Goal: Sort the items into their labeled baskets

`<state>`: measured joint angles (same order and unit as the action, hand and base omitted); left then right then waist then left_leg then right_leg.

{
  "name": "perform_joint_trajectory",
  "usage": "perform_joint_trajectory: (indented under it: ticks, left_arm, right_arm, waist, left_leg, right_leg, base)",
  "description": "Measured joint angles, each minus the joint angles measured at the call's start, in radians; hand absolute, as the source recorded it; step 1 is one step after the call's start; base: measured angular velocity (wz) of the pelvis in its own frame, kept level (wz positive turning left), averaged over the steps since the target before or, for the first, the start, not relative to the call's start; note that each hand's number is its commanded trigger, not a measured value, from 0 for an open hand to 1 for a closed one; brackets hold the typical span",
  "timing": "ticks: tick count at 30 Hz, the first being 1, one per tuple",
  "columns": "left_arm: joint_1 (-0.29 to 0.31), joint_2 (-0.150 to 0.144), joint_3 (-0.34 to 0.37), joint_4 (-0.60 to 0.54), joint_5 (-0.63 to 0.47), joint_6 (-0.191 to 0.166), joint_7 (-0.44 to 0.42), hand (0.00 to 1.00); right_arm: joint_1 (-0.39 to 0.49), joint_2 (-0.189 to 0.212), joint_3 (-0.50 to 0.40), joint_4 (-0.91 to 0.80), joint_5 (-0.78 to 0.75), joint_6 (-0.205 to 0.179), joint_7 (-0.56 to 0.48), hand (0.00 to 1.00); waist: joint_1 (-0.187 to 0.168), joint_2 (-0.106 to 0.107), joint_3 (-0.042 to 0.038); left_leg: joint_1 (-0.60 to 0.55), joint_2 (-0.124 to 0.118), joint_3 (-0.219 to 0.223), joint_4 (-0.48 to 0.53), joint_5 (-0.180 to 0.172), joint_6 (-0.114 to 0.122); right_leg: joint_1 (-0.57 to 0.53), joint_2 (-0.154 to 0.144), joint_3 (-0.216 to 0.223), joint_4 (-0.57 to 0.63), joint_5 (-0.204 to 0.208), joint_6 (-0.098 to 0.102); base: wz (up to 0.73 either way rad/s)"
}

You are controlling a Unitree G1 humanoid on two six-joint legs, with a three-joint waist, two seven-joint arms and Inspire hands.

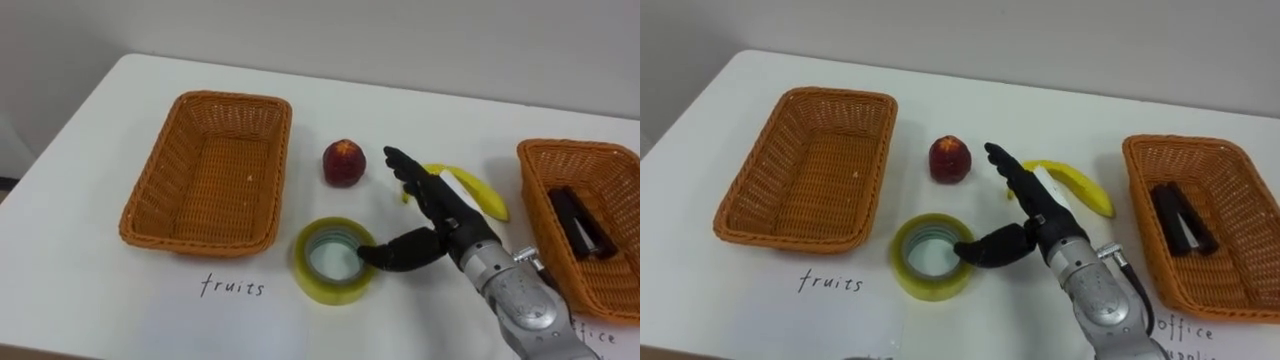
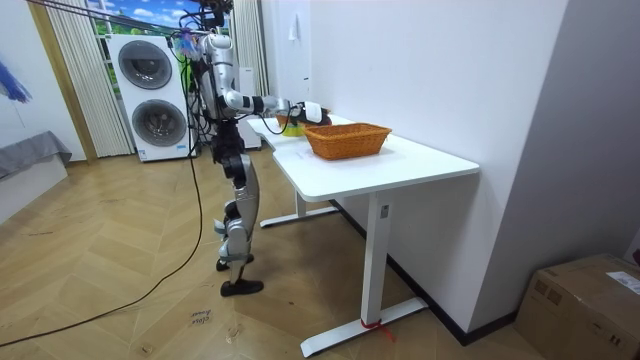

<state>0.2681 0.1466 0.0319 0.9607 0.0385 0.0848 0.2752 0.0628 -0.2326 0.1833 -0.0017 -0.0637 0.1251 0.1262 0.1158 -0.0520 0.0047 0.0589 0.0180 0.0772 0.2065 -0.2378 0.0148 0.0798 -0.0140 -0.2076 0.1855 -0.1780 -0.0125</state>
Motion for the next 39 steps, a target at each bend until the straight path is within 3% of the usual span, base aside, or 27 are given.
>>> perform_joint_trajectory:
  ticks: [17, 23, 32, 39]
  left_arm:
    - [0.045, -0.006, 0.004, -0.063, -0.005, 0.035, 0.000, 0.00]
    - [0.042, -0.008, 0.004, -0.068, -0.003, 0.043, 0.000, 0.00]
    - [0.048, -0.009, 0.004, -0.068, -0.002, 0.086, -0.001, 0.00]
    - [0.051, -0.014, 0.010, -0.070, 0.000, 0.118, -0.008, 0.00]
  right_arm:
    - [-0.073, 0.004, 0.001, 0.119, -0.006, 0.000, -0.029, 0.00]
    - [-0.086, 0.036, 0.001, 0.150, -0.029, 0.000, -0.076, 0.00]
    - [-0.093, 0.041, 0.005, 0.180, -0.029, -0.001, -0.122, 0.00]
    - [-0.149, 0.041, 0.030, 0.226, -0.137, 0.045, -0.081, 0.00]
  waist:
    - [0.028, -0.016, -0.0010]
    - [0.031, -0.017, -0.0020]
    - [0.032, -0.017, -0.0018]
    - [0.032, -0.022, -0.0009]
  left_leg:
    - [0.002, -0.001, -0.009, -0.001, 0.001, -0.001]
    - [0.001, -0.003, -0.024, 0.001, 0.001, 0.000]
    - [-0.002, -0.013, -0.041, 0.003, 0.005, 0.005]
    - [-0.014, -0.016, -0.051, 0.027, 0.003, 0.007]
  right_leg:
    - [0.004, -0.002, -0.014, 0.000, 0.000, 0.000]
    - [0.007, -0.003, -0.025, 0.000, 0.000, 0.000]
    - [0.014, -0.013, -0.048, 0.000, -0.002, 0.003]
    - [0.021, -0.017, -0.071, 0.000, -0.002, 0.004]
  base:
    - [0.00]
    - [0.03]
    - [0.06]
    - [0.08]
